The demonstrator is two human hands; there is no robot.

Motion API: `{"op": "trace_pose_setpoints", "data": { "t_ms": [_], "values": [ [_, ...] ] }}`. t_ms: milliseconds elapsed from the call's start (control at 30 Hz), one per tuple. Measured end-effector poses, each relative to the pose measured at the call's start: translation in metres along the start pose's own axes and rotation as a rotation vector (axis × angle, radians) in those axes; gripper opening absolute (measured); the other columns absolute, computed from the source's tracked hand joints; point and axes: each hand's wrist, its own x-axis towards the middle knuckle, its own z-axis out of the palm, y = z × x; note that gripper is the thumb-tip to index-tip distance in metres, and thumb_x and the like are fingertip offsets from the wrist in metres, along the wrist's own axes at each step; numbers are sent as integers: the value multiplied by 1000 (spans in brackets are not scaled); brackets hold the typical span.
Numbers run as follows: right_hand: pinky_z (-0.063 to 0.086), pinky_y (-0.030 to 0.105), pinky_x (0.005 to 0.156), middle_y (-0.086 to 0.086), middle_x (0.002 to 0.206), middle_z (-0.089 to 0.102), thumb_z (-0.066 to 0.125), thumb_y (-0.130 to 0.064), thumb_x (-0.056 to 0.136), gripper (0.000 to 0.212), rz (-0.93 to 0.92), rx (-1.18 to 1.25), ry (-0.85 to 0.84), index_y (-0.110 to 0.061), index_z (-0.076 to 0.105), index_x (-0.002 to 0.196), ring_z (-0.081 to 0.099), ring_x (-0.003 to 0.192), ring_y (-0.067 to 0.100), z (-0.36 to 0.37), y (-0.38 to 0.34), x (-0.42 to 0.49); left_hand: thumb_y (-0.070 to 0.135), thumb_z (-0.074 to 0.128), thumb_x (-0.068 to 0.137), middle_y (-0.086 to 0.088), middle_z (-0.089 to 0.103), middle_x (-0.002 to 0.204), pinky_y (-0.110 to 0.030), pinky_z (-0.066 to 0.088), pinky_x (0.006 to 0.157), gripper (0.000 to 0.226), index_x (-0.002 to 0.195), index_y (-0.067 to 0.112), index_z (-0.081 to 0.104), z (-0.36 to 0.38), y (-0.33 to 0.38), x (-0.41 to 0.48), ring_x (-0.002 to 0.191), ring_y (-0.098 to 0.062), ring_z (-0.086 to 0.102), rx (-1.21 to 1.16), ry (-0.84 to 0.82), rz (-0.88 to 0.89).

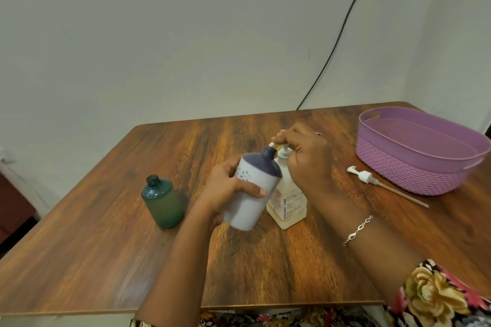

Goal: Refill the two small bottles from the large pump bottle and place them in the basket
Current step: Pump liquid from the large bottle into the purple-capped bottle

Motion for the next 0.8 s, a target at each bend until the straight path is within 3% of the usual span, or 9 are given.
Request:
{"op": "trace_pose_setpoints", "data": {
  "t_ms": [233,533,633,800],
  "values": [
    [51,42,52,13,73,63,47,8,76,22,-1,-35,-4,2,68,74,59,65,30,5,5,-6,11,72,47,-8,66,105,-28,53,61,65,111,17,61,-1,-1,2,91,-24,63,6,-4,2],
    [44,18,64,10,82,66,42,10,75,32,40,59,36,-1,71,85,63,83,22,1,1,-6,11,72,47,-8,66,104,-32,55,65,61,106,20,62,-2,-3,1,91,-25,63,-1,7,5],
    [47,24,66,10,81,65,43,12,73,30,11,29,47,1,70,80,64,87,22,4,-2,-11,9,72,47,-8,67,102,-30,55,61,61,106,19,63,-2,-3,2,87,-23,65,-16,-1,0],
    [48,39,62,11,72,62,37,-3,81,32,17,-21,27,2,68,73,61,70,27,8,-4,-12,8,73,46,-12,66,106,-36,55,67,68,113,14,61,-4,-3,2,93,-30,63,-17,12,-14]
  ]
}}
